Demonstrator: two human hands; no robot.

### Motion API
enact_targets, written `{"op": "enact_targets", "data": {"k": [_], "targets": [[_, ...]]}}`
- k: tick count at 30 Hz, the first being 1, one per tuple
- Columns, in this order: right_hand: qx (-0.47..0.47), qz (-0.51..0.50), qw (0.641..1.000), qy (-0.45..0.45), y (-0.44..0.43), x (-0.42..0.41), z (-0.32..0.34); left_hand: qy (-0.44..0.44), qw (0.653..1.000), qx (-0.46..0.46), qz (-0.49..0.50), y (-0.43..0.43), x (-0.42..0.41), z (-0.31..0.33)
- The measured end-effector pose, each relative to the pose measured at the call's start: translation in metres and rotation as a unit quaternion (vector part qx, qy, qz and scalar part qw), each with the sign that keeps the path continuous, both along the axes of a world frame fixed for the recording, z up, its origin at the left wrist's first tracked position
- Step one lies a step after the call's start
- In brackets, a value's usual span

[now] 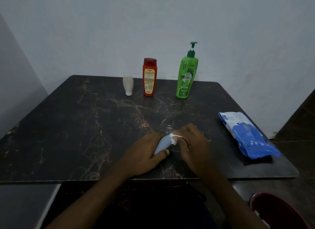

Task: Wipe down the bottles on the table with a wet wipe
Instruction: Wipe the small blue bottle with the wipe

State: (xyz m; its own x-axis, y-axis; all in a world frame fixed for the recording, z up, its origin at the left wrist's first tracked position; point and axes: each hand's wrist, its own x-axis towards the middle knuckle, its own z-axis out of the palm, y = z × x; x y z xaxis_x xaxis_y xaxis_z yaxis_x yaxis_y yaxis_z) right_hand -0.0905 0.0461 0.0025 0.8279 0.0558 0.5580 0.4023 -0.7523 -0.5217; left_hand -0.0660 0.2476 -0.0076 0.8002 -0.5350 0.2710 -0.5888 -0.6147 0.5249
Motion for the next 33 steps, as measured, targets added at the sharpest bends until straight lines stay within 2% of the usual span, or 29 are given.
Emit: {"op": "enact_targets", "data": {"k": [5,8,11,14,16,21,24,31,33], "targets": [[-0.086,0.022,0.996,-0.016,0.002,-0.011,-0.017,0.021,1.0,-0.009,0.011,0.002,0.002,0.001],[-0.044,0.025,0.998,0.036,0.001,-0.016,-0.013,0.023,0.999,0.015,0.021,0.0,0.001,0.002],[-0.016,0.02,0.998,0.052,0.0,-0.013,0.0,-0.033,0.997,0.049,0.041,-0.004,-0.001,-0.002],[-0.072,0.035,0.996,0.034,0.001,-0.014,0.007,-0.077,0.994,0.055,0.058,-0.005,-0.004,-0.004],[-0.11,0.022,0.992,0.057,0.001,-0.018,0.001,-0.085,0.994,0.053,0.054,-0.004,-0.005,-0.004],[-0.086,0.004,0.995,0.055,0.001,-0.02,-0.004,-0.07,0.995,0.067,0.018,-0.005,-0.006,-0.001],[-0.133,0.017,0.988,0.077,0.005,-0.009,0.013,-0.067,0.995,0.073,0.002,-0.005,-0.008,0.0],[-0.18,0.051,0.98,0.07,0.01,-0.009,0.014,-0.057,0.997,0.033,0.039,-0.004,-0.01,0.003],[-0.158,0.042,0.985,0.058,0.009,-0.02,0.006,-0.057,0.997,0.036,0.034,-0.003,-0.009,0.002]]}}
